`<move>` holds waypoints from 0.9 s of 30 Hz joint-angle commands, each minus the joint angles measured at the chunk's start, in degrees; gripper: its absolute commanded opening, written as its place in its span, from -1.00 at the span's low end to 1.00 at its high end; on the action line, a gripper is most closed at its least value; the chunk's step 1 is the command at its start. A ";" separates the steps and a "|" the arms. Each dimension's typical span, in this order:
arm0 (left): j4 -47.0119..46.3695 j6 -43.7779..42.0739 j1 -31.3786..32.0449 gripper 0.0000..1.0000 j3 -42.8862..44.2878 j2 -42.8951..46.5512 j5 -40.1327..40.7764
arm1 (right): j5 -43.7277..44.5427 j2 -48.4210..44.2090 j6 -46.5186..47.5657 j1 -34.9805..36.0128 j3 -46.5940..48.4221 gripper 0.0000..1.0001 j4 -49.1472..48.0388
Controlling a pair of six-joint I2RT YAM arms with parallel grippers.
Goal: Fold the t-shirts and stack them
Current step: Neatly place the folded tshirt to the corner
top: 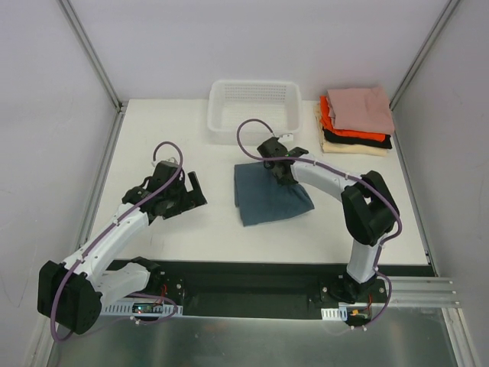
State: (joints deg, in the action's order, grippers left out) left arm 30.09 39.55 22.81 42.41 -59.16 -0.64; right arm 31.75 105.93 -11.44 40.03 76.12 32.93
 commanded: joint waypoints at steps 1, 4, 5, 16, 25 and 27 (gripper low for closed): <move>1.99 -1.05 -0.31 0.98 2.94 2.46 5.91 | 8.95 -0.81 7.30 -4.16 3.25 -0.99 4.43; 2.69 -0.88 -0.31 0.99 2.85 4.31 8.81 | 9.73 -0.99 10.46 -7.23 4.39 -0.99 3.64; 3.05 -0.88 -0.31 0.99 2.94 4.66 9.78 | 10.26 -1.08 12.74 -7.94 4.91 -0.99 3.37; 9.02 -2.11 -0.66 0.99 6.98 5.45 17.87 | 10.80 1.47 31.30 -16.82 15.45 -0.99 -5.50; 11.13 -1.93 -0.75 0.99 9.97 5.19 20.59 | 11.93 7.97 44.56 -20.25 29.60 -0.99 -11.92; 11.57 -1.58 -0.75 0.98 10.06 5.10 21.47 | 12.28 9.81 45.80 -20.52 33.89 -0.99 -12.10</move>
State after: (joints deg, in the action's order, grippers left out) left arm 39.62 38.35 22.76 50.37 -54.48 17.47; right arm 41.36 113.89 27.77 20.21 101.25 25.39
